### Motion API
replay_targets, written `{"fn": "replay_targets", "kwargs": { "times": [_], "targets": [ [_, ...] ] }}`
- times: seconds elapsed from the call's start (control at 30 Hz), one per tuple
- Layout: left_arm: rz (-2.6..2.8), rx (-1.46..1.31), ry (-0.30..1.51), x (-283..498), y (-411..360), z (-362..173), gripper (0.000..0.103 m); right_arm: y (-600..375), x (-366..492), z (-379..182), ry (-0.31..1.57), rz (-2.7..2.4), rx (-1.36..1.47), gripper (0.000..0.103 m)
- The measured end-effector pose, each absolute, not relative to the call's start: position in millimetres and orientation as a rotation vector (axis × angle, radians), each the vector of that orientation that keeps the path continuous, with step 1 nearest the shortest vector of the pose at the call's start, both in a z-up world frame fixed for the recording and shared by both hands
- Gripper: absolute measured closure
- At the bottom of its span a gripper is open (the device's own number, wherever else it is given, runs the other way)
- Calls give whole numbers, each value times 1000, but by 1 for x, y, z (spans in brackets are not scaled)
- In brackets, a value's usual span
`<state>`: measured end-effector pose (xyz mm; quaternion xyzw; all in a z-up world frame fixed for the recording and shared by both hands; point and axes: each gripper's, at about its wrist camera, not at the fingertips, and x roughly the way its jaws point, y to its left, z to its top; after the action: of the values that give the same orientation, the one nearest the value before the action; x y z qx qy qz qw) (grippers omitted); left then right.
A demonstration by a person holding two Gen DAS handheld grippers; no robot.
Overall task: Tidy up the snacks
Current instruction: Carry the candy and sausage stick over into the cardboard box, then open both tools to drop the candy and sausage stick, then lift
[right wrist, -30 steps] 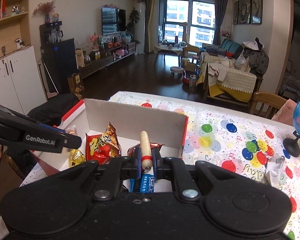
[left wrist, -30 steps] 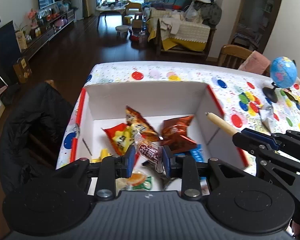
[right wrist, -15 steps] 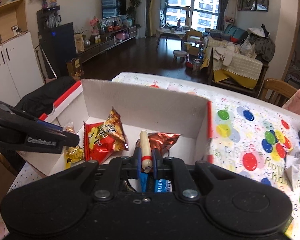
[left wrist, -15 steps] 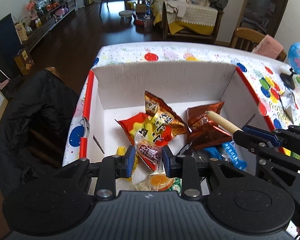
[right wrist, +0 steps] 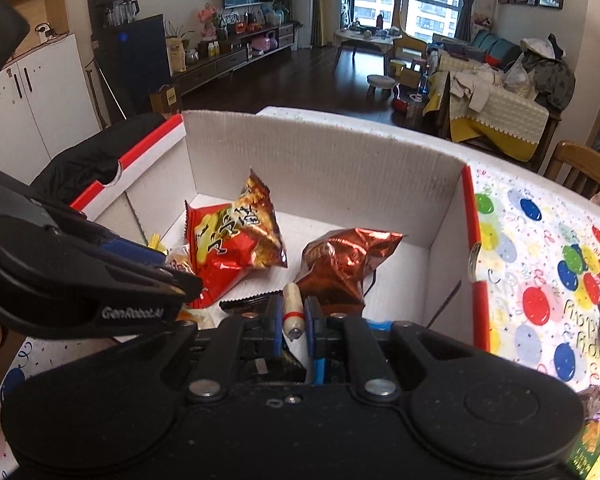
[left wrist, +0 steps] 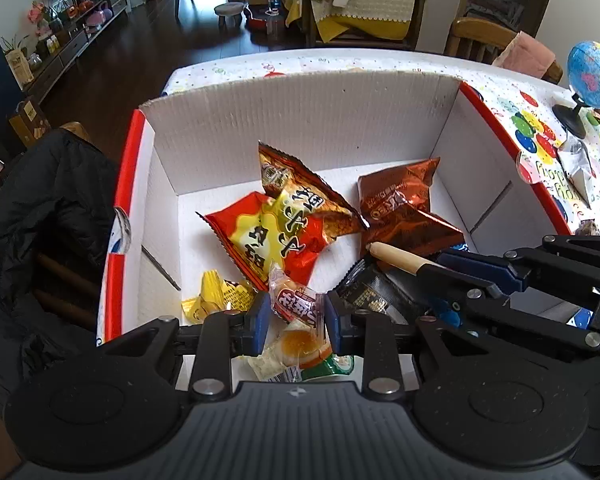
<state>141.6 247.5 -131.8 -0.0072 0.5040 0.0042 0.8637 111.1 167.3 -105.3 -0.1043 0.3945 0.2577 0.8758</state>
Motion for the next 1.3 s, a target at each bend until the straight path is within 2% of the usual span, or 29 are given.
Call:
{"fn": "replay_targets", "kwargs": {
  "times": [0.1, 0.4, 0.63, 1.03, 1.2, 1.3],
  "targets": [
    [10, -12, 1069, 142, 245, -135, 74, 166, 111, -106, 830, 532, -211, 88],
    [10, -22, 1071, 136, 242, -132, 74, 157, 108, -104, 860, 535, -157, 83],
    [14, -48, 1050, 125, 245, -120, 64, 149, 98, -95, 847, 531, -132, 75],
    [8, -76, 974, 100, 242, -90, 54, 130, 77, -72, 787, 492, -89, 56],
    [3, -83, 941, 89, 240, -76, 51, 120, 67, -61, 743, 473, -70, 40],
    [-1, -91, 916, 84, 238, -67, 49, 112, 63, -54, 724, 467, -47, 36]
  ]
}}
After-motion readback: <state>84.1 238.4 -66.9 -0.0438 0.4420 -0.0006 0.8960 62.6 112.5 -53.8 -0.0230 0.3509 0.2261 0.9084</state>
